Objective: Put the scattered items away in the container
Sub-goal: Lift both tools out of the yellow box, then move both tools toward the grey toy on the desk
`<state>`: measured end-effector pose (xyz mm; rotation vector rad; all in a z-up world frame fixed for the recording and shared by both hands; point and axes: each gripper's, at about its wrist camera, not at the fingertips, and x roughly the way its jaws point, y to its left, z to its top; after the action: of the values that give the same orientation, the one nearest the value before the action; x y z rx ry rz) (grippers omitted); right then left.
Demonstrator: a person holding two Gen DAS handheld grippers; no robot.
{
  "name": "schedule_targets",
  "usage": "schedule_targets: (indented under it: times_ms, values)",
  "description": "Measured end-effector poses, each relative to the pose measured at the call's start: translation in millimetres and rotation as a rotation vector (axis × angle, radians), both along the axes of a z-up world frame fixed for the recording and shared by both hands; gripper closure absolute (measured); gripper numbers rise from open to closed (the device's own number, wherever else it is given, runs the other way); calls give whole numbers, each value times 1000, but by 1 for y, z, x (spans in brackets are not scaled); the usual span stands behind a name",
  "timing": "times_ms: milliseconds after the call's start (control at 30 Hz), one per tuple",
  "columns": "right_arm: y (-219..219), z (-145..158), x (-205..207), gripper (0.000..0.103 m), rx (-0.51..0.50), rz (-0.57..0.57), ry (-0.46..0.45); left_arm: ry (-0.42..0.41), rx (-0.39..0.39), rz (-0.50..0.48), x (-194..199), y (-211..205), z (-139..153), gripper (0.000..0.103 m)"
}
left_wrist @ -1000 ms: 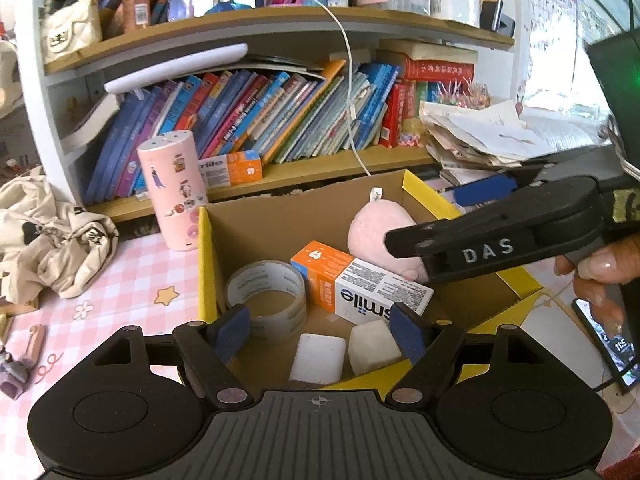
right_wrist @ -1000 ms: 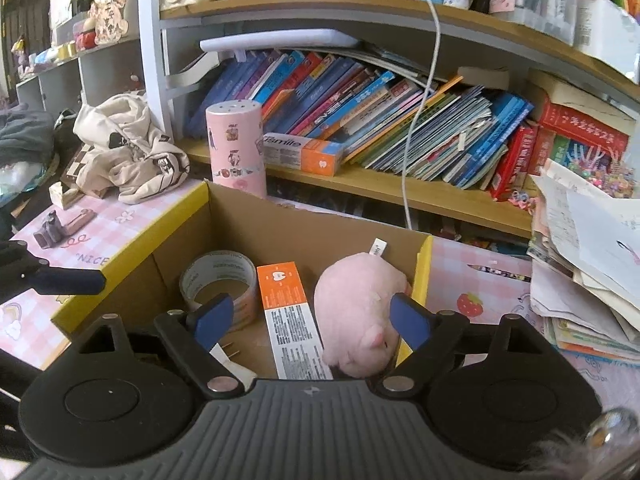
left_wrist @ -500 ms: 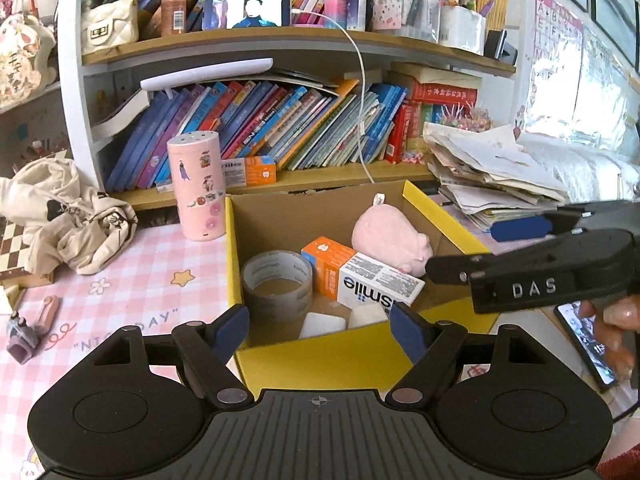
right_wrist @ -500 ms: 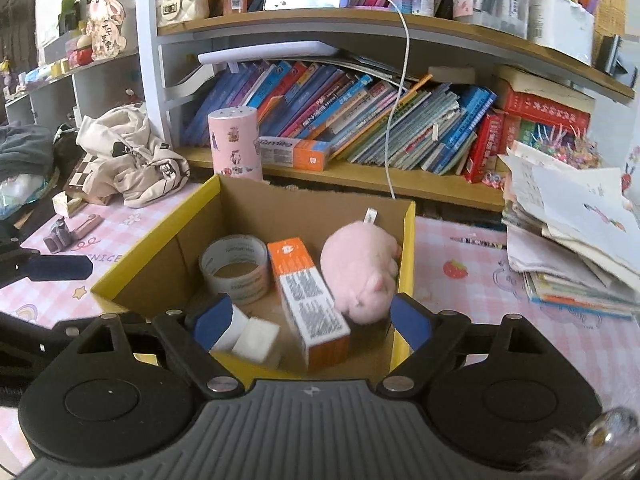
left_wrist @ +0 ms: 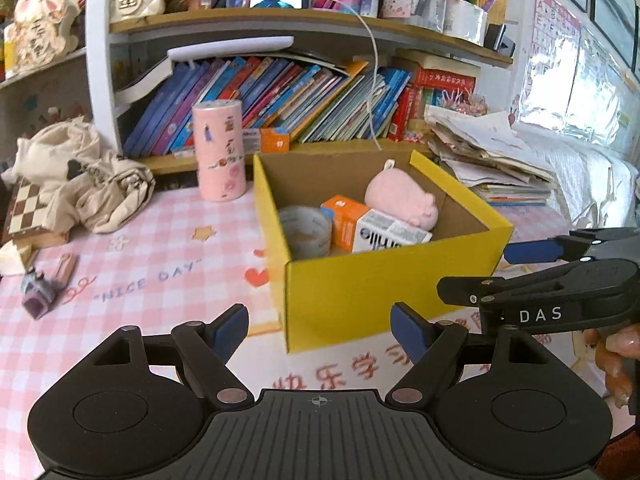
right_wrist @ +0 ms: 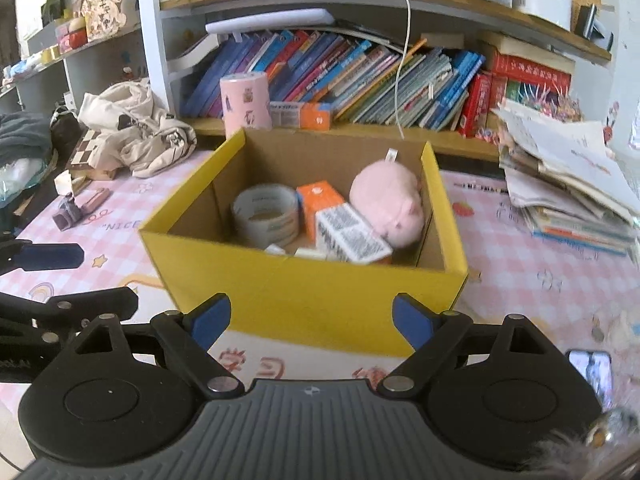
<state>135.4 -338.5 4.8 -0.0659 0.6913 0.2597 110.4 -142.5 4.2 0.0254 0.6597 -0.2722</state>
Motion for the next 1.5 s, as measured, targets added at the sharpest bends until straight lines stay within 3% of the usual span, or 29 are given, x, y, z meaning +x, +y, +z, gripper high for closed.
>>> schedule_targets:
  times_ms: [533,933,1067,1500]
  values:
    - [56,-6,-47,13,-1,-42,29,34,-2,28,-37,55,-6,23]
    - [95,-5,-72,10,-15,-26,16,32,5,71,-61,94,-6,22]
    - [109,-4,-80,9,-22,-17,9,28,17,85,-70,106,-6,16]
    - [158,-1,-99,3,-44,48,-19,9,21,170,-100,151,-4,14]
